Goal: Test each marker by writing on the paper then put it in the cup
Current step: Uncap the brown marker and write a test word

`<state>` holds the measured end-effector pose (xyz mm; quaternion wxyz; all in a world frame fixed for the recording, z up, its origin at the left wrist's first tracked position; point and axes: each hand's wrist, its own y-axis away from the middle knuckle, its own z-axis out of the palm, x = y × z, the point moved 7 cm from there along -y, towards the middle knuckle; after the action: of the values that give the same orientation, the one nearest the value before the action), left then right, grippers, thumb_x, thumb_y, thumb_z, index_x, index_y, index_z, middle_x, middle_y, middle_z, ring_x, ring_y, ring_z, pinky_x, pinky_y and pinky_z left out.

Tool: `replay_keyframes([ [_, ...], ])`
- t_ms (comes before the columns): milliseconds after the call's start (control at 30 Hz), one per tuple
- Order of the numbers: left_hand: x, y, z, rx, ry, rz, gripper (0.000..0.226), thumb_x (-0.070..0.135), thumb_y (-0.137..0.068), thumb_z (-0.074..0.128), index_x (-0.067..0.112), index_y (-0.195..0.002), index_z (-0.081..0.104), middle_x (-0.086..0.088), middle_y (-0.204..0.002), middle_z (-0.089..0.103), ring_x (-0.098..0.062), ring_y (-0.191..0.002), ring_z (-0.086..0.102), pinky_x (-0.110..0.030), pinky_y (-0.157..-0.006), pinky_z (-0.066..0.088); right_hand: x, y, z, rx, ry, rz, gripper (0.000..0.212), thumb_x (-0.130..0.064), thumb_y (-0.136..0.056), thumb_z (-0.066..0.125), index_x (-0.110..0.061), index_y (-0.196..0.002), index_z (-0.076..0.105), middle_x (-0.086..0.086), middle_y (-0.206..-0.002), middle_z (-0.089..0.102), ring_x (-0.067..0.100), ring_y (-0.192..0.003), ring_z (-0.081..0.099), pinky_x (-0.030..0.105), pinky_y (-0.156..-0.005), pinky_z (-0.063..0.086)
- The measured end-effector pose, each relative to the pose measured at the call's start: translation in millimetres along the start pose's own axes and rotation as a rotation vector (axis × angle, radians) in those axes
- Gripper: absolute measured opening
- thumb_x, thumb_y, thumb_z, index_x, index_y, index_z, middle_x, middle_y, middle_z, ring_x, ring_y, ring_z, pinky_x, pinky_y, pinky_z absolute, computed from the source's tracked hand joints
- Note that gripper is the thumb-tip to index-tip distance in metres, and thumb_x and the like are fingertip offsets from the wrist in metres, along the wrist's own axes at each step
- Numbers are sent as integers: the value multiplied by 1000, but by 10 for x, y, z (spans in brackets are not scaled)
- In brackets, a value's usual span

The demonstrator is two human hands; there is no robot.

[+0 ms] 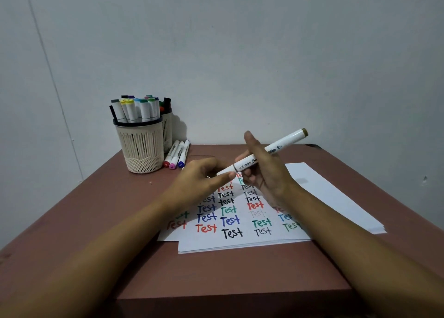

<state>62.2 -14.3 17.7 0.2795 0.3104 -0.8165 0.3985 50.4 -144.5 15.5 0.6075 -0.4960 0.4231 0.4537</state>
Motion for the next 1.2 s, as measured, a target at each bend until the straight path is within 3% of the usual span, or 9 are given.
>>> replay_keyframes([
  [133,0,9,14,-23,-23,-9,21,29,-87,61,13,-75,66,7,-58,55,1,-51,46,-13,-51,34,4,7,-15,38,25,-24,36,-25,-93,58,-9,-61,59,-1,-43,45,8,-38,39,19,-42,31],
  [300,12,13,36,-6,10,30,32,34,-85,59,4,-80,66,2,-59,49,-6,-53,40,-21,-53,31,28,5,-3,55,-25,-5,33,-9,-91,53,-10,-58,54,1,-50,48,9,-43,39,19,-42,31],
  [500,-38,33,41,55,7,42,55,59,-75,57,8,-91,70,-14,-65,54,-7,-55,40,-30,-55,32,66,7,10,71,-23,-5,28,-6,-90,54,-10,-62,52,0,-56,54,7,-43,41,19,-42,32],
  [700,5,27,30,40,28,54,14,31,-87,63,23,-95,72,9,-61,55,-1,-55,44,-20,-55,34,93,-14,1,52,-55,-3,29,-9,-91,55,-10,-62,52,3,-59,50,7,-44,41,18,-42,32],
  [833,-19,-2,-3,36,-50,25,25,34,-85,61,15,-97,71,7,-67,59,1,-55,46,-16,-54,34,57,-40,-10,8,-5,-39,35,-26,-93,58,-12,-60,59,0,-49,44,8,-41,36,20,-44,28],
  [900,-68,-1,-55,54,-133,10,28,41,-86,56,25,-106,65,14,-77,61,4,-64,53,-10,-57,38,42,-51,-82,42,-1,-25,42,-34,-94,55,-17,-56,61,-2,-49,43,9,-45,36,23,-49,28],
  [1000,-191,23,-222,143,-240,-20,34,38,-91,51,23,-120,61,14,-98,63,11,-80,54,-5,-66,38,-50,-90,-278,143,-153,-24,38,-24,-96,50,-15,-59,55,-1,-54,53,13,-57,51,26,-57,42],
  [1100,-326,31,-287,110,-383,-66,30,28,-95,50,15,-119,62,1,-115,64,-4,-96,54,-18,-78,37,-179,-151,-500,270,-230,-51,31,-19,-97,51,-13,-68,45,-1,-45,47,15,-47,51,30,-57,49],
  [1200,-430,39,-222,-18,-453,-131,33,27,-96,47,15,-125,58,-1,-128,58,-12,-113,52,-21,-88,37,-309,-239,-752,340,213,-48,34,-41,-90,60,-14,-84,40,-2,-52,42,10,-40,37,27,-45,39],
])
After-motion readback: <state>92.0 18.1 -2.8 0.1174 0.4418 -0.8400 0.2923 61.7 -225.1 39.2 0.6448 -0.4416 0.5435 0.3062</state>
